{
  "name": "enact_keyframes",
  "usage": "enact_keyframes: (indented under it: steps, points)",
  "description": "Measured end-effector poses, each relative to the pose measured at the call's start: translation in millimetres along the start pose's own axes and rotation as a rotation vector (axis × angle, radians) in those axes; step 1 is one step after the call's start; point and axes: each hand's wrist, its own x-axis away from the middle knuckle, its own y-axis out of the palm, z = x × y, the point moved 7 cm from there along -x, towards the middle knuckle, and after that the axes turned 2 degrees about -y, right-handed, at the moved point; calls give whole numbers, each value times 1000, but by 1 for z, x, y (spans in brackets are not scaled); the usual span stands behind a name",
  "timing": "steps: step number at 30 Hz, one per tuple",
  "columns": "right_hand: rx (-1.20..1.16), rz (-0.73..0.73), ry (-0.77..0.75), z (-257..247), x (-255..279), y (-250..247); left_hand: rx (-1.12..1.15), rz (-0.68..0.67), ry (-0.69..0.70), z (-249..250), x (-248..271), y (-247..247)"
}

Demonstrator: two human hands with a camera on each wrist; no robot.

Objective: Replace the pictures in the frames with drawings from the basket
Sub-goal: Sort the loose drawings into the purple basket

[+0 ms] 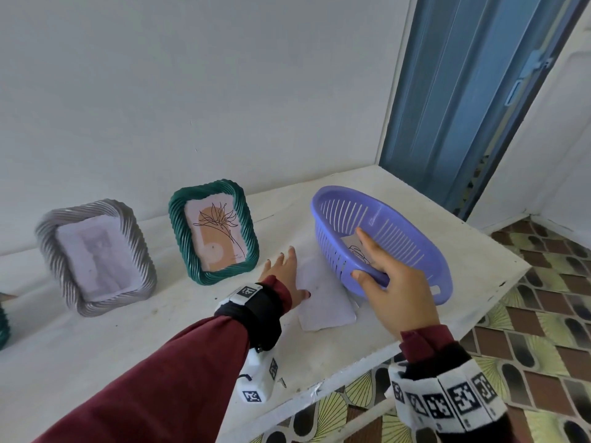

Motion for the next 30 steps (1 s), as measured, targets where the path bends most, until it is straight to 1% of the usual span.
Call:
enact_keyframes:
  steps: [3,7,10,12,15,19,21,23,25,27,30]
  points:
    - [-20,-2,11,2,0,-2,31,-23,-46,-4,0,2]
    - [-42,1,20,3,2,-3,44,-10,-54,-5,-2,4]
    - [-32,12,10,3,2,-4,41,22,-36,-1,-2,3]
    - [-23,14,8,3,2,-5,85,45,0,3,-1,0]
    - [-32,17,-8,4,2,-5,196,124,38,4,-1,-7]
    - [-42,29,-32,2,2,-5,400,236,-3,-8,1,-18]
    - [2,25,-38,0,3,-1,503,279,-23,-18,5,-22]
    - [51,27,-50,-2,4,3,612,297,-39,-29,10,-22]
    - [107,25,-79,-5,6,8,739,276,-39,-38,15,-20]
    - [141,-10,-73,-5,7,15,815,271,-41,-45,21,-19]
    - [152,-72,-46,-3,10,25,923,339,-7,-55,34,-23]
